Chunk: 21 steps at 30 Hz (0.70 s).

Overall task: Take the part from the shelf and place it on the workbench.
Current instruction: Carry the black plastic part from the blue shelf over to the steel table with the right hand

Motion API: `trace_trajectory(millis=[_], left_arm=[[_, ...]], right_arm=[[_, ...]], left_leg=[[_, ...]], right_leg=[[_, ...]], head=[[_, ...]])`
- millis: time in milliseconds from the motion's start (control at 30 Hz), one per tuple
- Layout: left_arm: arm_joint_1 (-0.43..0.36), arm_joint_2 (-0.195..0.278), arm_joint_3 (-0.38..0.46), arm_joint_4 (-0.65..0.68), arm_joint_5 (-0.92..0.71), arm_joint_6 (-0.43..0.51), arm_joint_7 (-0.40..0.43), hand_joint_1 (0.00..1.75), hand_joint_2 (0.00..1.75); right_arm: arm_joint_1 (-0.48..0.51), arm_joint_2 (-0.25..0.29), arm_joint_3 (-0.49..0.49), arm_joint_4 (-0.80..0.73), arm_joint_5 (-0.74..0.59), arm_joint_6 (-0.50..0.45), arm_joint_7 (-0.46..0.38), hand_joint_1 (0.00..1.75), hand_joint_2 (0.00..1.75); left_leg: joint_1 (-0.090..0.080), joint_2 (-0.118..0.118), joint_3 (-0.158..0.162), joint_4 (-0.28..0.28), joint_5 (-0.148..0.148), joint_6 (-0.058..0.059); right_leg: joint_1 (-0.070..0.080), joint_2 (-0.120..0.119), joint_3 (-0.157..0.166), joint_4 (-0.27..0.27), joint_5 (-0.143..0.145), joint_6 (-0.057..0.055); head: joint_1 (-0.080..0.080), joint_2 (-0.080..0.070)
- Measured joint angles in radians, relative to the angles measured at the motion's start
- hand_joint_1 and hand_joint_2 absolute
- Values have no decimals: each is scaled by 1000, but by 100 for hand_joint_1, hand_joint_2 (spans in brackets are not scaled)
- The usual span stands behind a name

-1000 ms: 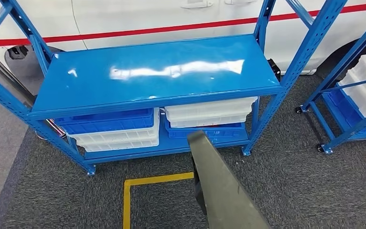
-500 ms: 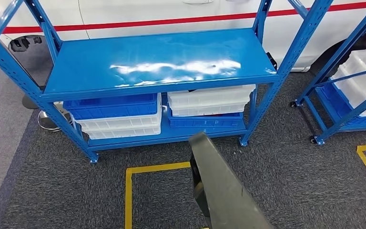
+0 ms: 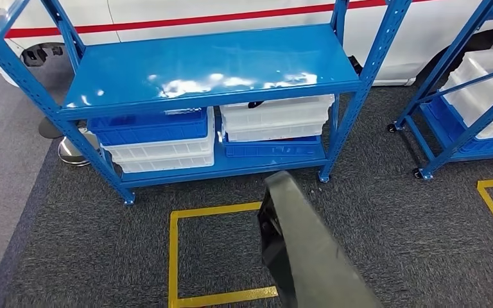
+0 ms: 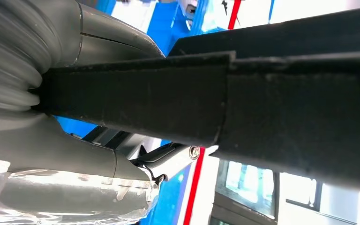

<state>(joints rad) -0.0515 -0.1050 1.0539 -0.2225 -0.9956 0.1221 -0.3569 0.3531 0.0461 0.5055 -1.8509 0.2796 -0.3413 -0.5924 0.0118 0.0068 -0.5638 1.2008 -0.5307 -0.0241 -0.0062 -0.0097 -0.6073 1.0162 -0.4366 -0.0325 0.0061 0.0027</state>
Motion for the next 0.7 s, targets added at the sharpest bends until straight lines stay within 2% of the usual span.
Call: trace_trajectory(millis=[33,67,100,133,200,233,267,300,333,367,400,433,467,500,567,600,633,700], left_arm=[[-1,1,0,0,-1,-3,0,0,175],[-3,1,0,0,-2,-5,-1,0,175],[-4,2,1,-1,-3,-7,-2,0,175],[-5,2,1,-1,-5,-8,-3,0,175],[-4,1,2,-1,-8,-8,-4,0,175],[-4,1,2,-1,-9,-8,-5,0,175],[-3,1,3,-1,-10,-8,-6,0,175],[-3,1,4,-1,-10,-8,-7,0,175],[-3,2,5,-1,-11,-8,-8,0,175],[-3,2,6,-1,-12,-8,-9,0,175],[-3,2,8,-1,-14,-8,-10,0,175],[-3,2,11,-1,-15,-8,-10,0,175],[-3,2,14,-1,-17,-8,-10,0,175],[-3,2,16,-1,-19,-8,-10,0,175],[-3,2,20,-1,-21,-9,-10,0,175],[-3,2,21,-1,-22,-10,-10,0,175],[-4,2,22,-1,-23,-10,-11,0,175],[-7,2,22,-1,-26,-12,-12,0,175]], right_arm=[[0,0,0,0,-6,4,0,175,175],[-1,0,1,0,-10,7,0,175,175],[-1,0,1,0,-14,11,-1,175,175],[-2,0,2,0,-19,16,-1,175,175],[-3,0,3,0,-34,30,-5,175,175],[-4,0,4,1,-42,39,-7,175,175],[-5,0,3,2,-49,46,-10,175,175],[-6,0,3,3,-54,54,-13,175,175],[-7,0,2,4,-56,60,-16,175,175],[-8,0,2,7,-58,66,-18,175,175],[-9,0,1,10,-58,72,-19,175,175],[-9,0,0,12,-59,76,-20,175,175],[-9,0,0,14,-60,79,-21,175,175],[-8,1,-1,15,-61,81,-22,175,175],[-9,2,-2,15,-68,84,-25,175,175],[-10,4,-3,15,-74,87,-27,175,175],[-10,5,-5,15,-80,92,-30,175,175],[-9,8,-8,15,-91,105,-37,175,175]], left_leg=[[-2,-1,57,-79,7,5],[-4,-2,102,-146,0,9],[-7,-2,131,-194,-11,13],[-11,-2,143,-221,-21,18],[-9,4,132,-228,-9,31],[-8,8,124,-231,1,39],[-5,14,114,-233,12,46],[-5,20,103,-233,21,50],[-6,26,93,-233,29,53],[-6,33,82,-232,36,54],[-7,41,73,-231,42,53],[-7,50,64,-229,47,51],[-7,60,57,-226,51,50],[-7,69,53,-221,53,47],[-10,85,46,-210,53,39],[-12,93,46,-205,52,34],[-12,102,45,-203,53,28],[-11,117,46,-201,53,15]], right_leg=[[1,0,-11,6,7,4],[2,0,-19,11,14,9],[2,-1,-23,14,21,16],[2,-2,-25,13,28,23],[0,1,-30,13,35,36],[-2,4,-37,26,17,42],[-3,7,-49,55,-18,47],[-6,8,-65,104,-66,50],[-7,9,-82,162,-112,54],[-9,9,-97,222,-142,58],[-10,8,-102,264,-148,61],[-11,7,-91,273,-134,63],[-13,4,-61,246,-108,64],[-14,-7,-13,183,-81,63],[-8,-42,76,49,-65,53],[-3,-55,97,9,-69,45],[1,-57,100,-5,-76,37],[1,-38,92,-11,-70,19]], head=[[0,0],[0,0],[0,0],[0,0],[-1,0],[0,0],[2,0],[4,0],[7,0],[8,0],[8,0],[9,0],[9,0],[9,0],[9,0],[9,0],[8,0],[8,0]])
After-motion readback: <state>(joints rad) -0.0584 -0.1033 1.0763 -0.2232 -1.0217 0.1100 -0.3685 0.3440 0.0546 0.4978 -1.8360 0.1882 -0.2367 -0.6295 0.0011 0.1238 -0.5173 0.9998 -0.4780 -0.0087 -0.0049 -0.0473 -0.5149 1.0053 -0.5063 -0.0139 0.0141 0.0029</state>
